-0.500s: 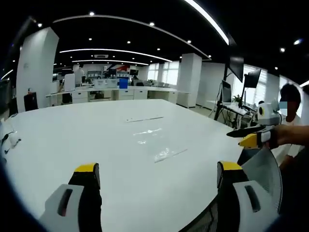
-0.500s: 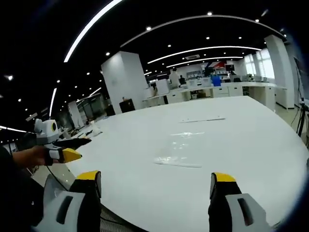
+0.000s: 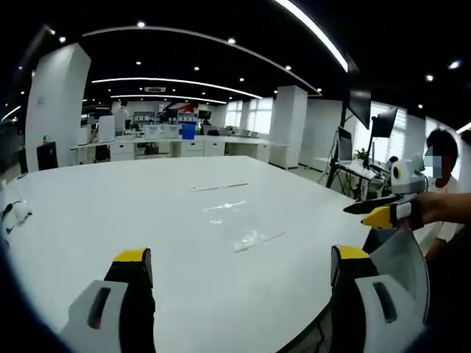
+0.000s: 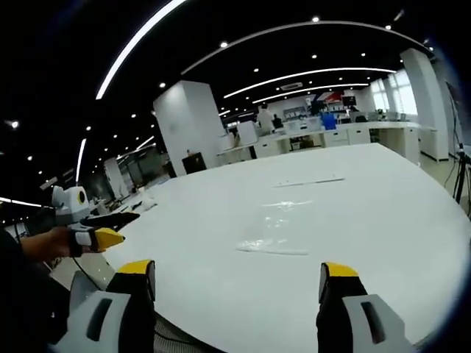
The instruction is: Open the resealable bag by pulling the two sides of the seal apart until the entire bag opening is separated and visibly accessible.
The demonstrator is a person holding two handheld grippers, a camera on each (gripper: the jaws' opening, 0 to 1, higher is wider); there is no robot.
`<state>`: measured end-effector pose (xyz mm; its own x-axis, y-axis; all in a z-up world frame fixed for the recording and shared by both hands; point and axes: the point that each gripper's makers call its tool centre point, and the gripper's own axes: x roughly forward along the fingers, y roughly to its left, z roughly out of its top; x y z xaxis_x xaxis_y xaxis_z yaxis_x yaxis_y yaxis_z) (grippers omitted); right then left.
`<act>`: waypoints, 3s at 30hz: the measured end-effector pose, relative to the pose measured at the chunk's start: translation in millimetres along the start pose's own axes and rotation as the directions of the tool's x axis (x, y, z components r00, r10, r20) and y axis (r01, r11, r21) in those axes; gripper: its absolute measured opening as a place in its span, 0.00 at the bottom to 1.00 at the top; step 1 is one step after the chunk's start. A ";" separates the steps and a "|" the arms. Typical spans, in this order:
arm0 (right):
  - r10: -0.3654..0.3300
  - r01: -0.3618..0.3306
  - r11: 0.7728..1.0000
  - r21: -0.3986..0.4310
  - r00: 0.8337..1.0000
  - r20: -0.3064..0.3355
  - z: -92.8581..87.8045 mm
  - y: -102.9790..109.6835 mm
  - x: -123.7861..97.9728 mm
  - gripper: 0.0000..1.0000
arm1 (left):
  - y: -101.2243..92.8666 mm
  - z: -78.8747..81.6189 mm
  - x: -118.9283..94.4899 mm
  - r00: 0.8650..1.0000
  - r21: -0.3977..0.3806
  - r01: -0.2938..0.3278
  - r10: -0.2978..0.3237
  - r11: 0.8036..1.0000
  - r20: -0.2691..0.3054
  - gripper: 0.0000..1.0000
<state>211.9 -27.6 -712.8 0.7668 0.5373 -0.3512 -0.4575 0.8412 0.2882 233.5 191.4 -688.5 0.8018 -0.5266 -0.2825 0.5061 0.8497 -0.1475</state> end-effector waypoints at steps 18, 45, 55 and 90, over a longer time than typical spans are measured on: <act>-0.029 0.029 1.000 0.008 1.000 -0.010 -6.6 -7.6 -4.1 0.90 | 1.5 3.3 -1.2 1.000 -0.011 -0.003 0.003 1.000 0.026 0.99; -0.045 0.045 0.998 0.037 0.999 -0.007 -8.7 -12.8 -7.6 0.86 | 3.0 -1.0 0.7 1.000 0.009 -0.010 0.010 1.000 -0.001 0.99; -0.020 0.021 0.999 0.030 1.000 -0.016 -8.3 -12.6 -2.0 0.84 | 4.3 -1.9 2.7 1.000 0.015 -0.014 0.014 1.000 -0.012 0.99; 0.059 -0.068 0.991 -0.114 0.995 -0.087 15.1 -13.3 49.3 0.82 | 7.4 -6.8 16.2 0.998 -0.009 0.038 -0.038 0.999 -0.046 0.99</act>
<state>262.5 -13.2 -720.6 0.6967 0.5889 -0.4096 -0.5573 0.8039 0.2078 248.1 189.2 -700.6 0.7667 -0.5568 -0.3196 0.5330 0.8296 -0.1664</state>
